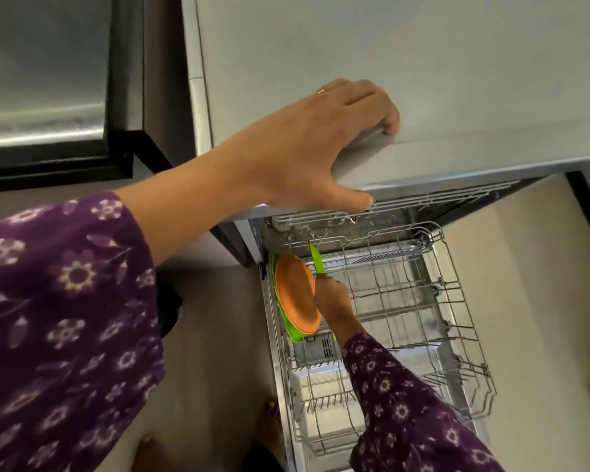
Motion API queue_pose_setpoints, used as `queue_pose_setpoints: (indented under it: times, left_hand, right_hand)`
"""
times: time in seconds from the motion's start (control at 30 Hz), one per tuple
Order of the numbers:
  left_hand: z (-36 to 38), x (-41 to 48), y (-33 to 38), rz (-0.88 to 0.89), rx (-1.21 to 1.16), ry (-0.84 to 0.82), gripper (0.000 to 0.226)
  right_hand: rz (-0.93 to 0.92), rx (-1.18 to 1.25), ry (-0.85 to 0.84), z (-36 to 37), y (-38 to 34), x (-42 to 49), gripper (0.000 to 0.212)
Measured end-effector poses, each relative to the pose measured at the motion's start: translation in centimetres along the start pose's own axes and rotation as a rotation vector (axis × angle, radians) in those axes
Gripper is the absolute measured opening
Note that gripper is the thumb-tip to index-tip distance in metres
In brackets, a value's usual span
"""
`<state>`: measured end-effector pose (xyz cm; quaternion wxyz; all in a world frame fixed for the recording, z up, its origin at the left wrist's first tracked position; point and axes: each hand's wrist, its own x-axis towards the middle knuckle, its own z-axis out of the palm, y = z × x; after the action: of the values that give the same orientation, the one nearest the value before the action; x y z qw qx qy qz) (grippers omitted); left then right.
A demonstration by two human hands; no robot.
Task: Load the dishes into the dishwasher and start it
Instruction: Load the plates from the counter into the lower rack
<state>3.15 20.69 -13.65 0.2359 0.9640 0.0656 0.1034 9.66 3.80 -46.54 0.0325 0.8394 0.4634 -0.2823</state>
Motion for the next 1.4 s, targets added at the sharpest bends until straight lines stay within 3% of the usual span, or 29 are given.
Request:
queue_pose_setpoints:
  times: [0.4, 0.77, 1.1, 1.4]
  left_hand:
    - [0.2, -0.1, -0.1, 0.000, 0.017, 0.024, 0.056]
    - [0.2, -0.1, -0.2, 0.025, 0.012, 0.040, 0.054]
    - [0.3, -0.1, -0.4, 0.063, 0.004, 0.078, 0.054]
    - [0.3, -0.6, -0.1, 0.069, -0.019, 0.106, 0.051]
  right_hand:
    - [0.015, 0.024, -0.032, 3.9, -1.0, 3.0, 0.024]
    - [0.243, 0.221, -0.115, 6.4, -1.6, 3.5, 0.034]
    - [0.273, 0.255, -0.231, 4.9, -1.5, 3.0, 0.037]
    - [0.265, 0.238, -0.106, 0.3, -4.6, -2.5, 0.031]
